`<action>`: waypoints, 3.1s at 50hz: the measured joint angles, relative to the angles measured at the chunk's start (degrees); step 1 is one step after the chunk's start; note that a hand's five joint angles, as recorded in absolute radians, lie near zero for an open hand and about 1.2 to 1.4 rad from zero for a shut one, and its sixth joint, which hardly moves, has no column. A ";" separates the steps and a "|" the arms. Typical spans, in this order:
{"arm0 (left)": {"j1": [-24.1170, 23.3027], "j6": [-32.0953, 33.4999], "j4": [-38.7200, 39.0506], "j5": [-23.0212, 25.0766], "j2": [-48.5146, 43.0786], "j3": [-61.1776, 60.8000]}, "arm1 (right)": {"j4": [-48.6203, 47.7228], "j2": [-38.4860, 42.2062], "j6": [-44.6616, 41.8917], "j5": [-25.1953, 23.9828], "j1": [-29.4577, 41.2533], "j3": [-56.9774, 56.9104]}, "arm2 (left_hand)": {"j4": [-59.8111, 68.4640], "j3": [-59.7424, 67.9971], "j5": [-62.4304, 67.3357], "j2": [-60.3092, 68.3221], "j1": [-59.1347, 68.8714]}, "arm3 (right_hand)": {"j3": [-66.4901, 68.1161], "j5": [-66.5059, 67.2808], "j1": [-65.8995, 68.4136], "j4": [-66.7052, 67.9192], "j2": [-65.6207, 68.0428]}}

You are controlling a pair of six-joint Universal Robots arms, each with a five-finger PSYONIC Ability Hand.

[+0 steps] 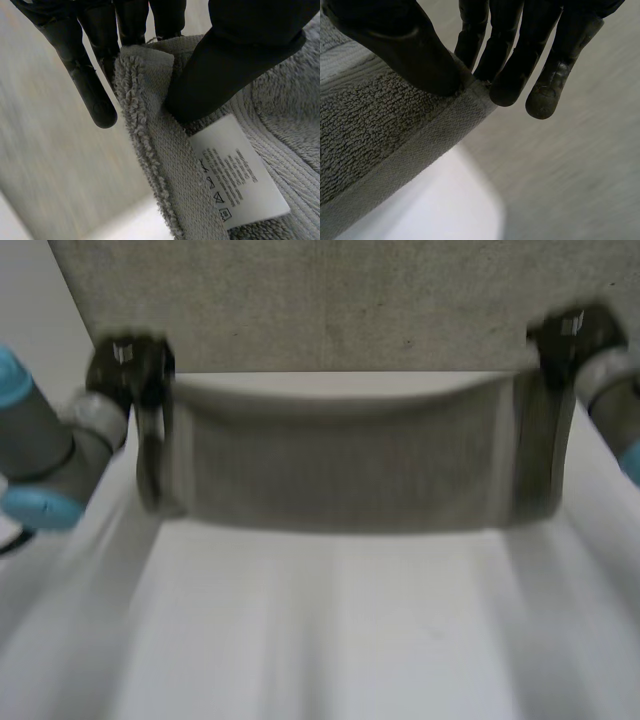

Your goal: Fold the towel.

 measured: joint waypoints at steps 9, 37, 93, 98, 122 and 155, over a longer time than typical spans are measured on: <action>-3.16 -2.47 7.37 -1.32 3.46 18.08 | -8.71 -6.47 2.61 4.30 5.90 -13.97 | 0.00 0.01 0.05 0.00 0.00 | 0.00 0.27 0.00 0.00 0.00; 7.47 -2.46 16.03 11.33 8.19 -38.08 | -9.19 -13.03 -6.88 -4.81 6.12 43.31 | 0.01 0.01 0.23 0.01 0.05 | 0.00 0.37 0.00 0.00 0.00; 3.09 5.81 8.60 5.48 -7.72 -11.64 | -6.88 4.89 -3.20 2.13 0.54 11.43 | -8.03 -7.94 -6.02 -8.04 -7.09 | -10.15 -9.43 -10.00 -10.20 -10.33; 1.70 5.86 8.24 4.92 -10.61 -7.90 | -7.84 8.59 -3.39 4.88 2.29 7.83 | -52.80 -53.39 -51.86 -53.73 -52.36 | -55.99 -58.31 -56.55 -55.67 -57.17; 1.56 4.92 7.90 5.35 9.30 -27.16 | -7.70 -13.22 -1.33 4.16 2.67 34.20 | -60.27 -60.08 -57.65 -60.12 -59.22 | -62.64 -63.61 -63.24 -61.91 -62.52; 1.67 -9.97 22.59 5.47 17.22 -45.27 | -14.51 -2.53 4.73 -8.49 -7.41 41.98 | -60.27 -60.08 -57.66 -60.12 -59.23 | -4.86 -4.70 -4.13 -4.81 -4.14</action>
